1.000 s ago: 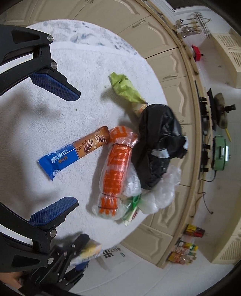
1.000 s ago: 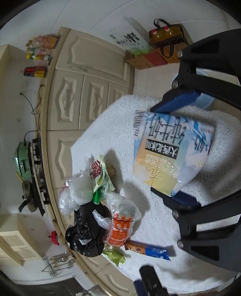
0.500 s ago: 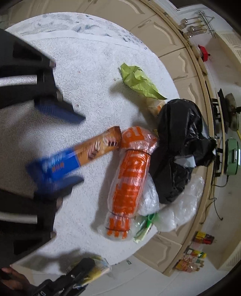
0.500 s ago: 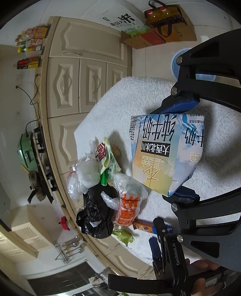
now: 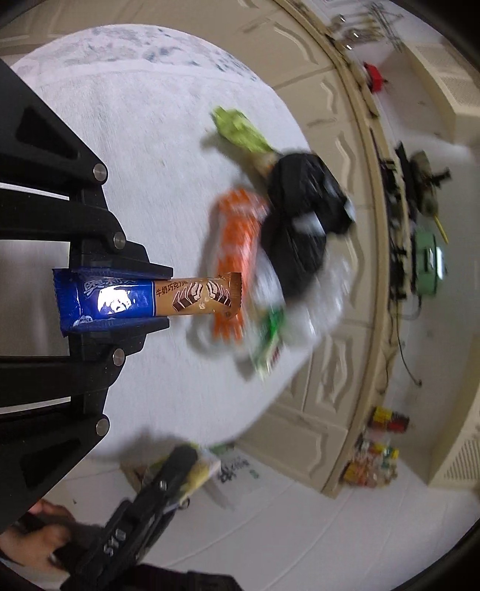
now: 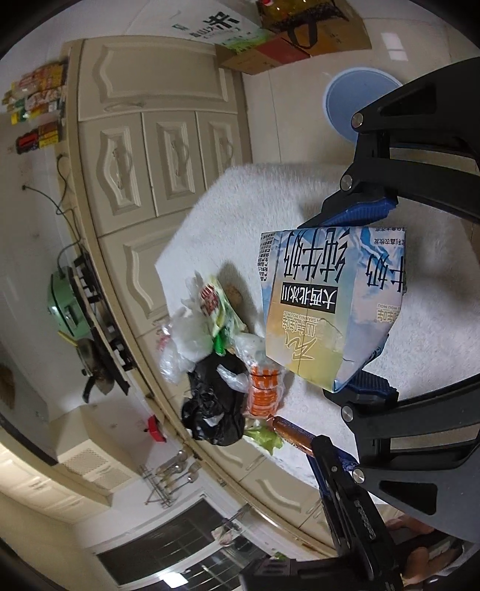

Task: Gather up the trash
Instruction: 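Carry both items over the blue bin and open both tools to drop them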

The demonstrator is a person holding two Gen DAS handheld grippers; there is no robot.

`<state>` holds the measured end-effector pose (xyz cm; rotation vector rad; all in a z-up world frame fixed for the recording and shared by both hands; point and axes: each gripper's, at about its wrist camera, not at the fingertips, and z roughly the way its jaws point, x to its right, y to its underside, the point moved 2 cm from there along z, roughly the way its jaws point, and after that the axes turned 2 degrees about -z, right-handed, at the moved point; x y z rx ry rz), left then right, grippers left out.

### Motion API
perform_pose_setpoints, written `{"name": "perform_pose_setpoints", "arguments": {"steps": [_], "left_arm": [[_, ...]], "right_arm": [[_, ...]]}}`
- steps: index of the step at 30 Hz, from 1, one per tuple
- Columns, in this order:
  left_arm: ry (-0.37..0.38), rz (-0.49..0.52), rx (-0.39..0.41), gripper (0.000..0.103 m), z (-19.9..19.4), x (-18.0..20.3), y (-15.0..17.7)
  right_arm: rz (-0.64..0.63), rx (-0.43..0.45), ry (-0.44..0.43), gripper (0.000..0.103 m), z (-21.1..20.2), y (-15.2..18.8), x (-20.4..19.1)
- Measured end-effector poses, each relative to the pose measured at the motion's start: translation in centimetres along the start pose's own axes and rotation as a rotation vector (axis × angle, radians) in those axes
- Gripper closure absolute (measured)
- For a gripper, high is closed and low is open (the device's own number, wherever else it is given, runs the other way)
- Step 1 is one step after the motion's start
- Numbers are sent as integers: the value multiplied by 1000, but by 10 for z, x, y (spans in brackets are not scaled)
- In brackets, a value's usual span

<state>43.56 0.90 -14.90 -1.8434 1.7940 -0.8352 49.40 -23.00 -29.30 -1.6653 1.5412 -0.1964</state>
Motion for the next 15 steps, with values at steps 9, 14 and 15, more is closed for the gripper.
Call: {"name": "perform_pose_setpoints", "arguments": {"steps": [9,14,15], "left_arm": [[179,206,-29,88,33,139,-25],[238,293,-118,88,86,196,-24],[240,304,-137,88,97,203,-23]], "right_arm": [[97,88,183,37,-65,-8,91],[182,12,342,37,-60,9,174],[200,-7,360,37,-55,14,189]]}}
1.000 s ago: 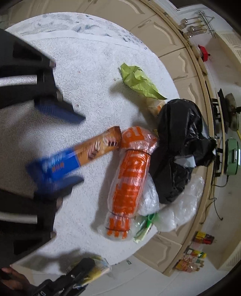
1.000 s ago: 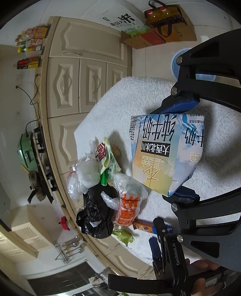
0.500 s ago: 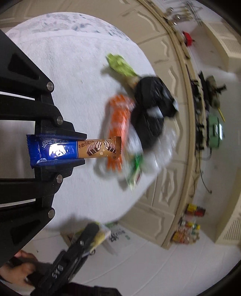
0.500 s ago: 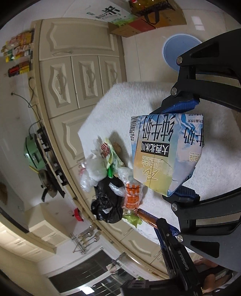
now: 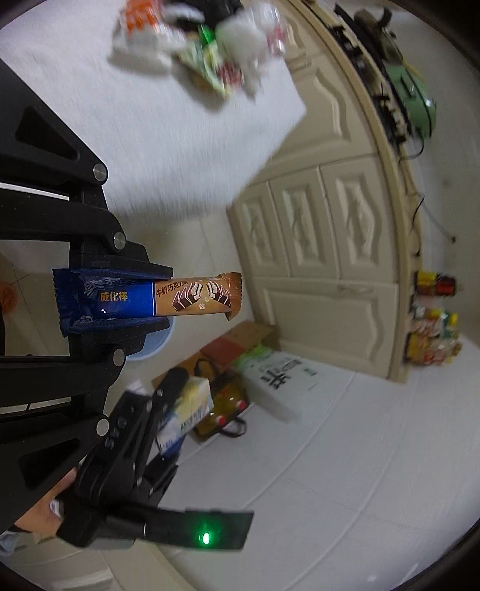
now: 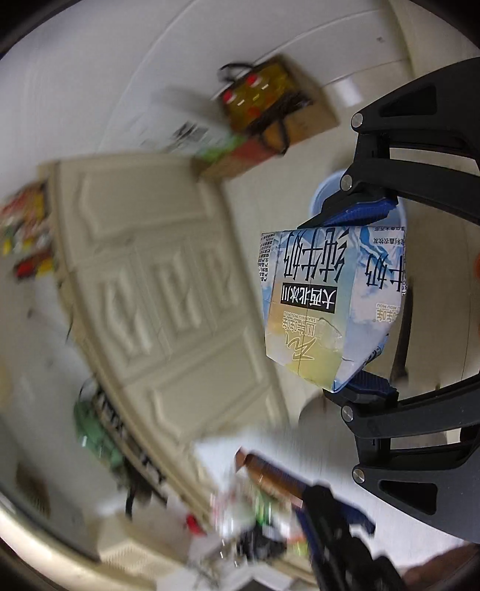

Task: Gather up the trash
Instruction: 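Carry both items over the blue bin and open both tools to drop them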

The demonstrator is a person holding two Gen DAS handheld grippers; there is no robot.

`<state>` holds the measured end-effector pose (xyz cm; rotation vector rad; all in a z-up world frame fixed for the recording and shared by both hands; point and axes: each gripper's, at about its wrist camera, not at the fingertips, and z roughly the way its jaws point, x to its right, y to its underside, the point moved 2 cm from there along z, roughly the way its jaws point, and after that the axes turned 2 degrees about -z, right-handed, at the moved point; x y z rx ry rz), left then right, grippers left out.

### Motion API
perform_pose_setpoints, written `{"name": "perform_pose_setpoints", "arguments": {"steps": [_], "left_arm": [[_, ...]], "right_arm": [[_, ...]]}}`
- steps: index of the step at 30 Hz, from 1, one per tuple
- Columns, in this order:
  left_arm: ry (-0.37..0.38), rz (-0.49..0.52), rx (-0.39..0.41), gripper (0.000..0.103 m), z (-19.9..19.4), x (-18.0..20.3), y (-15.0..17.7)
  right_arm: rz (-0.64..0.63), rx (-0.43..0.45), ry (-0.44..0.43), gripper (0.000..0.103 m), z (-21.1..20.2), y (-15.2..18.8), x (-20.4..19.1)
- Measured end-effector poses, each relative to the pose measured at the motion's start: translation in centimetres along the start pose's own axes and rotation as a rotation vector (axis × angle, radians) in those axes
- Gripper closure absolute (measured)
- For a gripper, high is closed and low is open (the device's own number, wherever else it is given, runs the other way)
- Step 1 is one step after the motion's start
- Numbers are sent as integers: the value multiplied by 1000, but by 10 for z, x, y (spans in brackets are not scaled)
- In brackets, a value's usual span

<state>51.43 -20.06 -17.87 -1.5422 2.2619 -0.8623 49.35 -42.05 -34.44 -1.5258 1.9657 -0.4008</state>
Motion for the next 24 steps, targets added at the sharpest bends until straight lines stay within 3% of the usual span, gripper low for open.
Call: {"name": "perform_pose_setpoints", "arguments": {"steps": [5,10,12,17,24], "left_arm": [[17,33,-86,88,61,8,-18],[1,55,-137,88,116,8,-43],[-2,58,-158,88,134,14,-52],[-21,71,-221,88,192,34,-73],[-39,107,-271,86,265,55,-90]], "right_arm": [[77,-125,58,37,70,13,57],[135,-222,67,36,137,27,89],[166,-267,75,23,160,32,101],[196,-277,89,18,168,42,121],[194,-242,124,11,143,43,128]]}}
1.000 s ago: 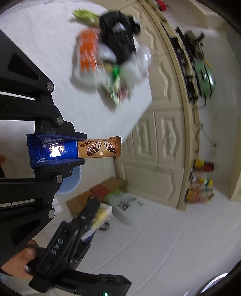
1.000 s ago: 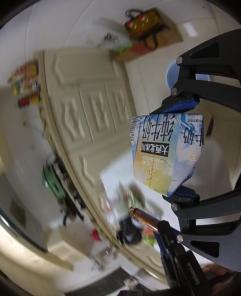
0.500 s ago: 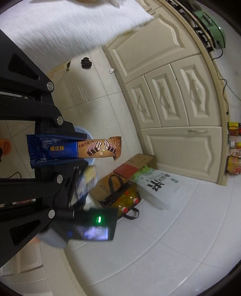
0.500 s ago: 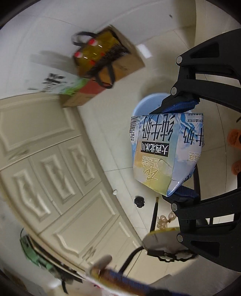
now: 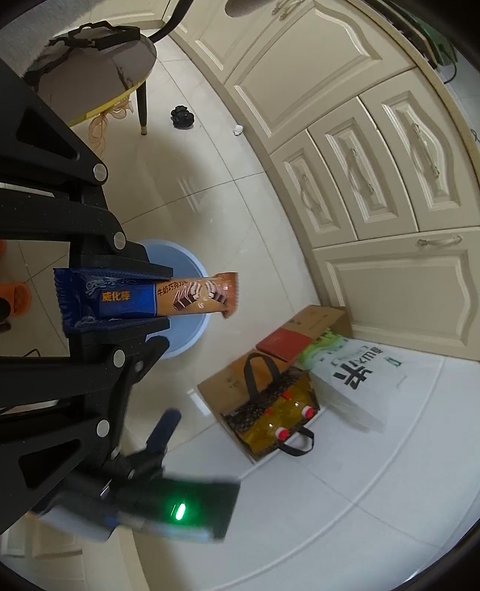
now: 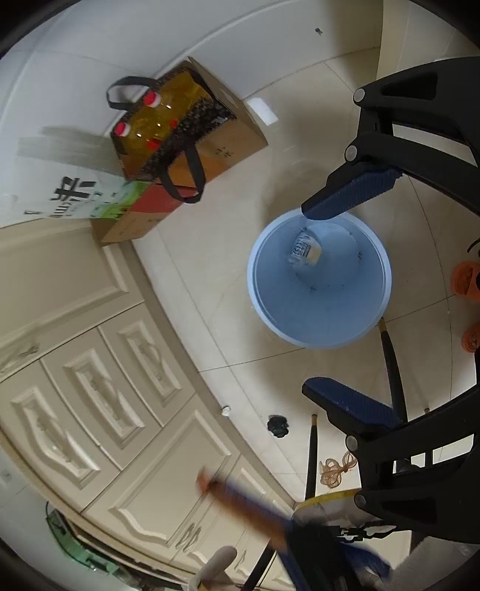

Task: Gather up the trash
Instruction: 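Carry both items over the blue bin and open both tools to drop them, then grasp the clear bag with left tool while right tool grasps the printed packet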

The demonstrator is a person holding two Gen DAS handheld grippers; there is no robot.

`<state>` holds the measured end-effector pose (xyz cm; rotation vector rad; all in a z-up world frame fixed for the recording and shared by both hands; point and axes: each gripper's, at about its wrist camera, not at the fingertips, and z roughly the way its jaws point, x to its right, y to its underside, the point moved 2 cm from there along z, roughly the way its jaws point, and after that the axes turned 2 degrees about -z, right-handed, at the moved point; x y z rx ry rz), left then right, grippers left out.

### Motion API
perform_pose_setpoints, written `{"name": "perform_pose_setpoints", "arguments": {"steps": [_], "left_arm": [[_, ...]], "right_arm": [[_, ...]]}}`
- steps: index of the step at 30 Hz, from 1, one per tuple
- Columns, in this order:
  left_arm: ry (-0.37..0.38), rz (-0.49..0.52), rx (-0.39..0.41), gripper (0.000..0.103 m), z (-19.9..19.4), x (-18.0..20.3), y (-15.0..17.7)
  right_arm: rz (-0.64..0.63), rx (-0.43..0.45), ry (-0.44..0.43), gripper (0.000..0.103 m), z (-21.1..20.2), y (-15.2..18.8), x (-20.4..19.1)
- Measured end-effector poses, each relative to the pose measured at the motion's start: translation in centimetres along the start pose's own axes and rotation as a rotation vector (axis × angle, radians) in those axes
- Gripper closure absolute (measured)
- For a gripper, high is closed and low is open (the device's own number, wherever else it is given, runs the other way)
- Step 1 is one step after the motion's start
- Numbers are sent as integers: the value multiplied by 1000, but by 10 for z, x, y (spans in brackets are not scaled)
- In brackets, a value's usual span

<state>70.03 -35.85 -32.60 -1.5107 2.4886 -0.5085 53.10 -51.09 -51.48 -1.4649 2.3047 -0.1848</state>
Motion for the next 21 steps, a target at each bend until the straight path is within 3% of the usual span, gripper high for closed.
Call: {"name": "perform_pose_setpoints", "arguments": {"steps": [3,7,13,21], "left_arm": [[-18,13,3,74,12,6,-10],[-58,2,56,38,5,11,-12],[-54,-9,96,35,-43,13,16],[-67,-9,308,25,-172,3,71]], "right_arm": [[-5,30,-7,9,-17,-1,-4],[3,67,-17,8,-38,-4,-6],[-2,98,-24,8,-69,1,-14],[-107,215,-68,4,-155,16,-67]]}}
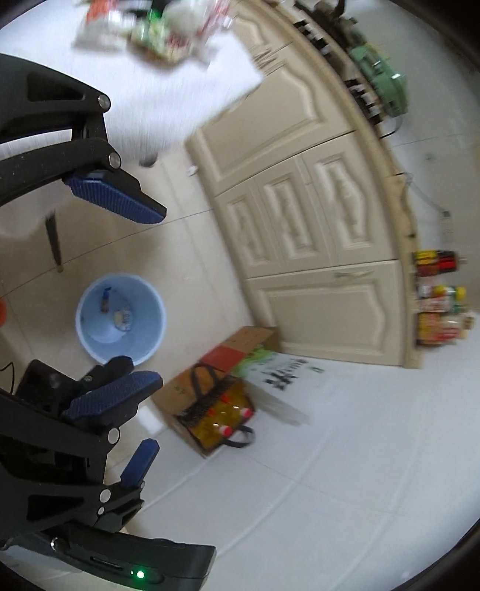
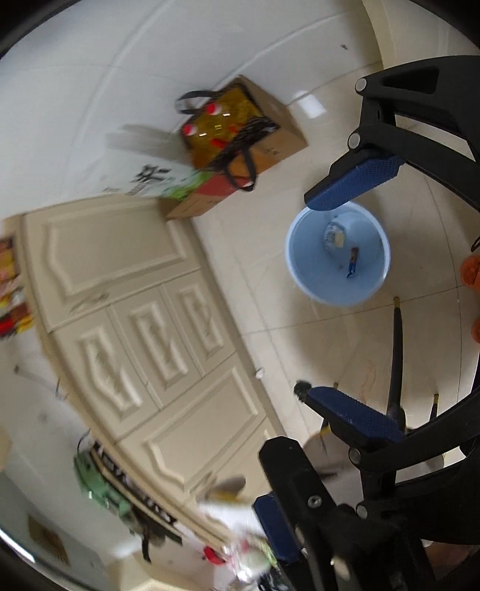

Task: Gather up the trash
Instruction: 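Grasp the clear bag with left tool while right tool grasps the printed packet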

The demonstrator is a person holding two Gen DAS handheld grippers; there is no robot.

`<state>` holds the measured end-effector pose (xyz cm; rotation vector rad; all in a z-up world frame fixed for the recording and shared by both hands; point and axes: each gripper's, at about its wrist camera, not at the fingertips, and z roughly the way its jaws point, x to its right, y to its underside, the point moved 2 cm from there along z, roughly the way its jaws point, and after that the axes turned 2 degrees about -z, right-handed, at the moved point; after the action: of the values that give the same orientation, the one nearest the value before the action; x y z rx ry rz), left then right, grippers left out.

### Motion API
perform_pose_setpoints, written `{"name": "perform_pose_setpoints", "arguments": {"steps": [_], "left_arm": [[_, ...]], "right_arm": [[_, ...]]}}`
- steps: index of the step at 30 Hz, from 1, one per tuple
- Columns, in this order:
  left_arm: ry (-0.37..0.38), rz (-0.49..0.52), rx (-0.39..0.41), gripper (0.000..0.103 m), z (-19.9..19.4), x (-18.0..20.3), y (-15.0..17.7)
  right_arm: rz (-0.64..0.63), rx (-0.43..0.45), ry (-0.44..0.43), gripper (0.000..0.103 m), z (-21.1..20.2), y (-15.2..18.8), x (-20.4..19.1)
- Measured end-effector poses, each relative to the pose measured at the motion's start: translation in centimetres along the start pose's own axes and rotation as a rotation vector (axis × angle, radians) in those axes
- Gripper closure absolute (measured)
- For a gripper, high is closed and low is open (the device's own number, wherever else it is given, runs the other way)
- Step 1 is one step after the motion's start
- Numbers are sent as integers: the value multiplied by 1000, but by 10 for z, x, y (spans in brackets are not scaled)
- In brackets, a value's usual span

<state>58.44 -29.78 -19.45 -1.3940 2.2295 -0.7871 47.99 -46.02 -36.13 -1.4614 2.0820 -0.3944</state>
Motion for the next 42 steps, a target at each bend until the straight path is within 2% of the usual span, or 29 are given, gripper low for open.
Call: {"name": "perform_pose_setpoints", "arguments": {"steps": [3,5,9,12,18,22,27,29,31,35,36,38,40,41,42], "left_arm": [[-13,-21,78,23,-55,-22,14],[-32,-35,121,14,-86,-38,27],[-116,-114,192,7,-137,-87,55],[-187,-203,219,2,-155,-125,75],[-304,-413,132,1,-142,-203,118],[-281,-557,63,1,-121,-241,146],[-221,-680,-16,4,-91,-272,164],[-240,-704,-44,10,-82,-278,171],[-219,-708,-60,19,-77,-278,174],[-237,-679,-58,25,-80,-275,180],[-225,-662,-49,26,-85,-271,187],[-191,-645,-44,33,-78,-277,175],[-160,-639,-44,38,-86,-285,178],[-146,-630,-47,45,-88,-294,170],[-134,-612,-45,50,-97,-294,179]], "right_arm": [[-57,54,-31,3,-33,-5,-32],[-102,93,-58,1,-56,-9,-59],[-192,138,-87,0,-86,-11,-111],[-238,158,-92,0,-95,-10,-143],[-338,139,-117,0,-85,-1,-202],[-393,105,-133,0,-67,8,-235],[-433,67,-138,0,-47,14,-255],[-443,55,-134,0,-39,14,-260],[-449,44,-133,0,-31,12,-264],[-458,32,-123,0,-14,4,-270],[-458,28,-125,0,-10,2,-271],[-462,22,-134,0,-2,-3,-277],[-474,17,-150,0,6,-6,-284],[-478,10,-163,0,11,-7,-288],[-477,-4,-182,0,19,-10,-292]]}}
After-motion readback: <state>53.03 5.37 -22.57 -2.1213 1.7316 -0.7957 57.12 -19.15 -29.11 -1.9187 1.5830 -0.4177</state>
